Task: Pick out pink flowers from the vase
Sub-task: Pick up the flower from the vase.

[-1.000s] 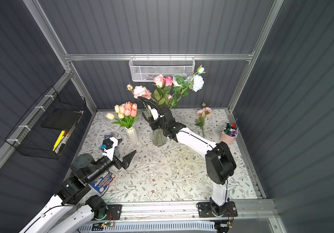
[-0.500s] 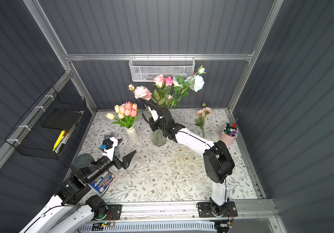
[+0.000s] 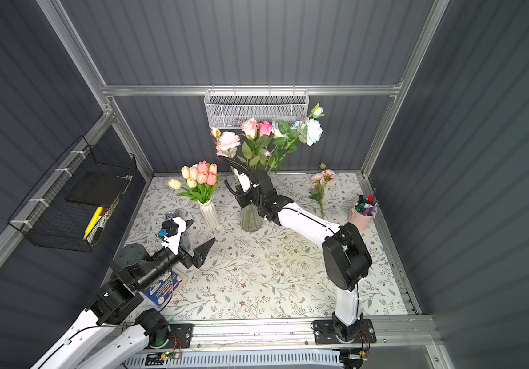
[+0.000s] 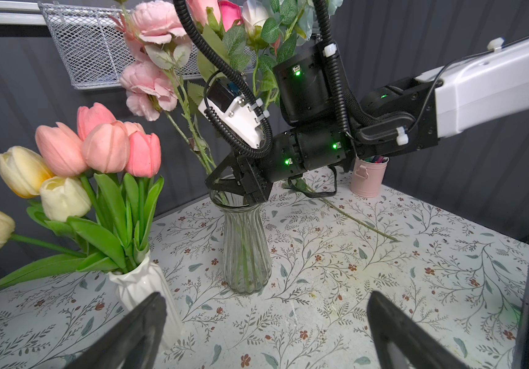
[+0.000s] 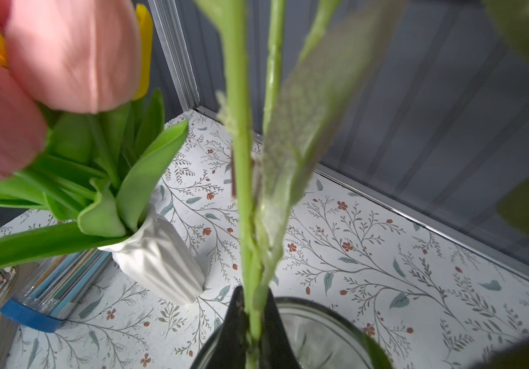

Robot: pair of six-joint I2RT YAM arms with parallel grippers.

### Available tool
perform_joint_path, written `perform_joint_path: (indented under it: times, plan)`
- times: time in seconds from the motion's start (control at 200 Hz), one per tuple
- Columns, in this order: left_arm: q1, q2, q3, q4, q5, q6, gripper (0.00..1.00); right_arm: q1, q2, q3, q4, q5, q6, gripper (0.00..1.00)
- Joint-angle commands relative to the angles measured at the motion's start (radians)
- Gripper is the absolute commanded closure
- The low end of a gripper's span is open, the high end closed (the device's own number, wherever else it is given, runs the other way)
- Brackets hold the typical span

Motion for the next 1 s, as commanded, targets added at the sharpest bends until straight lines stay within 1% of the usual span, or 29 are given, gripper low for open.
perform_joint_path:
  times: [0.0,0.305,0.75,0.996]
  plan:
    - [-0.002,-0.007,-0.008,0.009,0.009,0.019,0.01,0.001,-0.055,0.034,-0.003,-0.026,-0.035,0.97]
    - [-0.002,-0.006,-0.009,0.008,0.0,0.022,0.01,0.002,-0.111,0.063,-0.028,-0.072,-0.108,0.94]
    - [-0.002,-0.009,-0.008,0.003,-0.01,0.025,0.01,0.001,-0.178,0.153,-0.059,-0.14,-0.135,0.93]
    - [-0.002,-0.008,-0.005,-0.001,-0.007,0.028,0.01,0.001,-0.221,0.281,-0.134,-0.142,-0.138,0.99]
